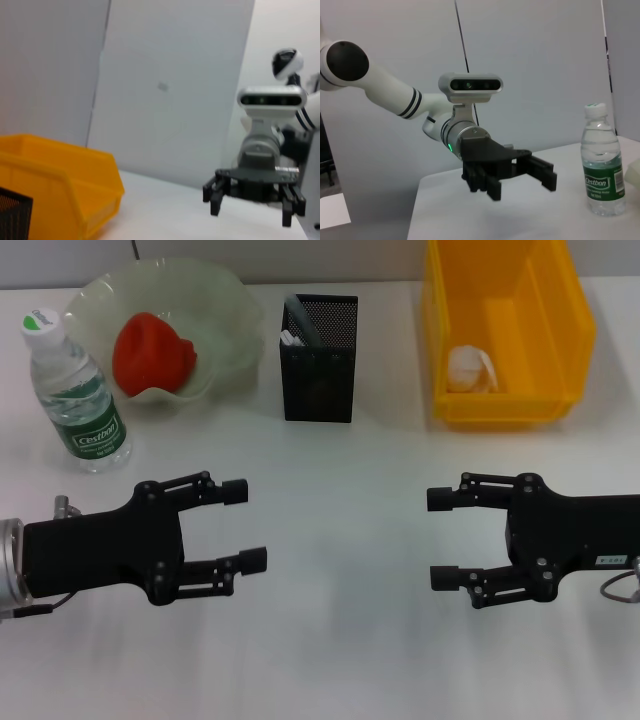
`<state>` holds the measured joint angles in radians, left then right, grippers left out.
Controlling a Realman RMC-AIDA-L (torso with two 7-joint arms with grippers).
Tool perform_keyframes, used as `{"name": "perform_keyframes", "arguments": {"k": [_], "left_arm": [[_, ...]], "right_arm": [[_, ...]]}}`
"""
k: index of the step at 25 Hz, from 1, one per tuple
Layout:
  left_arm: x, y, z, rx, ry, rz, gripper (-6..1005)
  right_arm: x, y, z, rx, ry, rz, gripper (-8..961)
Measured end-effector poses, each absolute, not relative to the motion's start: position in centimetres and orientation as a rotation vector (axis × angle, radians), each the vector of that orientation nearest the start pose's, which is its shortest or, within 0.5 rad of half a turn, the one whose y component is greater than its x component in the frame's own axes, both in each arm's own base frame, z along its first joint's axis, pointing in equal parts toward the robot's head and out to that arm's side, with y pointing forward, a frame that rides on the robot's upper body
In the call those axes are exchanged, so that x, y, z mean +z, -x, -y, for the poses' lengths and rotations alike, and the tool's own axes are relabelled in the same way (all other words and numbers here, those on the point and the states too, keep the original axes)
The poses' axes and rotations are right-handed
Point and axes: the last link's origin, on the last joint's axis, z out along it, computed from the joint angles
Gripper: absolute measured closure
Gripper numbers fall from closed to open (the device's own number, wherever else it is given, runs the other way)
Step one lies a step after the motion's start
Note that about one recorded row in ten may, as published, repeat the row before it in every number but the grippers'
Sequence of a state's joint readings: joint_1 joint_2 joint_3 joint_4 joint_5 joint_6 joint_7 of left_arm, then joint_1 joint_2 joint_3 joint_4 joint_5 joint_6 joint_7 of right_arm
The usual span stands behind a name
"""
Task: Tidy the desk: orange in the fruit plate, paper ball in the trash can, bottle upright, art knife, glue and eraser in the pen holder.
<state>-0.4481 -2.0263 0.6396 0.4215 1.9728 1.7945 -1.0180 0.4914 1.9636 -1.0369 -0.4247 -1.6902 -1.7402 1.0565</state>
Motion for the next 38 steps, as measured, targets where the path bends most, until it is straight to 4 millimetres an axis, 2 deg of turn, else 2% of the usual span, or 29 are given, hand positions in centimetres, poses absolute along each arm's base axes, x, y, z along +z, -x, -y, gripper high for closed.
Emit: {"name": "perform_keyframes", "arguments": {"k": [6, 10, 17, 38], "left_arm": [[0.1, 28.8, -27.1, -0.822, 2.883, 0.348, 198], [0.6, 29.0, -27.4, -0.779, 2.899, 0.325, 199], [1.0, 28.8, -27.6, -0.76, 2.915, 0.271, 199], [0.6, 28.3, -27.5, -0.781, 2.936, 0.267, 198]], "right_arm": [[-2.7, -26.0, -28.1, 0.915, 2.924, -0.314, 122], [-3.5, -25.6, -28.3, 0.909, 2.908, -0.296, 122], [-3.7, -25.4, -28.4, 0.905, 2.901, -0.282, 122], [-4.2, -25.1, -28.7, 0.899, 2.883, -0.251, 122]]}}
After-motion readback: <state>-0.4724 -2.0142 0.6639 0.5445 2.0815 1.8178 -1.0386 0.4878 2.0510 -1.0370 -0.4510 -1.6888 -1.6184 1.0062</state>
